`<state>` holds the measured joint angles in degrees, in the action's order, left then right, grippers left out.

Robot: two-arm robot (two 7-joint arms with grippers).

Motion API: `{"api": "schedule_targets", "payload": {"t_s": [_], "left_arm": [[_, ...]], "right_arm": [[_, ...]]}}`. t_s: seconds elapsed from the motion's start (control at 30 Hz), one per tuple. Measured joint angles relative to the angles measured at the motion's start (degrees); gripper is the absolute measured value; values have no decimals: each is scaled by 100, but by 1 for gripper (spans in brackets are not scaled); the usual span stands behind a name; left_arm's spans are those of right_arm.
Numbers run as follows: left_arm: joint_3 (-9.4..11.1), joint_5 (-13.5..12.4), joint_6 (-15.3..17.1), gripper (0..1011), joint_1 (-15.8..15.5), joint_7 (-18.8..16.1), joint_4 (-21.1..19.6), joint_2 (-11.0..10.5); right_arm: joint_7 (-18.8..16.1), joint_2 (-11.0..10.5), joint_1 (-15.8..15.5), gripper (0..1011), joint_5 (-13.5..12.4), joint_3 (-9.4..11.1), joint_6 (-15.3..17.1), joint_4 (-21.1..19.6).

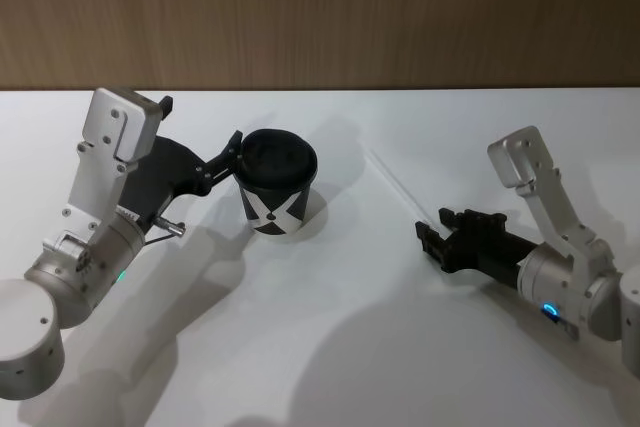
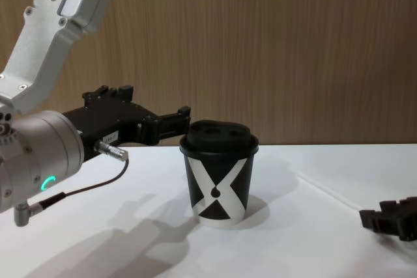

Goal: Pick up the straw with one hand, pass it to the other hand, and insert it into the cup.

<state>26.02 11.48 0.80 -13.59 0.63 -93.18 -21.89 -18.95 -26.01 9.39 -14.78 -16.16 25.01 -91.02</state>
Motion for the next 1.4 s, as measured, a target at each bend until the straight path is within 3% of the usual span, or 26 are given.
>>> {"api": "schedule_targets", "payload": {"t_s": [0.43,1.0,1.4], "left_arm": [[0,0,0,1003,0,0,0,0],[0,0,0,1003,0,0,0,0],[0,0,0,1003,0,0,0,0]], "right_arm": [[-59,-64,-47,50,-56,11,-16,-22],[-62,-88,-102,0,-147,24,-163,-102],[-9,-31,-116,0,-339,238,-576,-317]]}}
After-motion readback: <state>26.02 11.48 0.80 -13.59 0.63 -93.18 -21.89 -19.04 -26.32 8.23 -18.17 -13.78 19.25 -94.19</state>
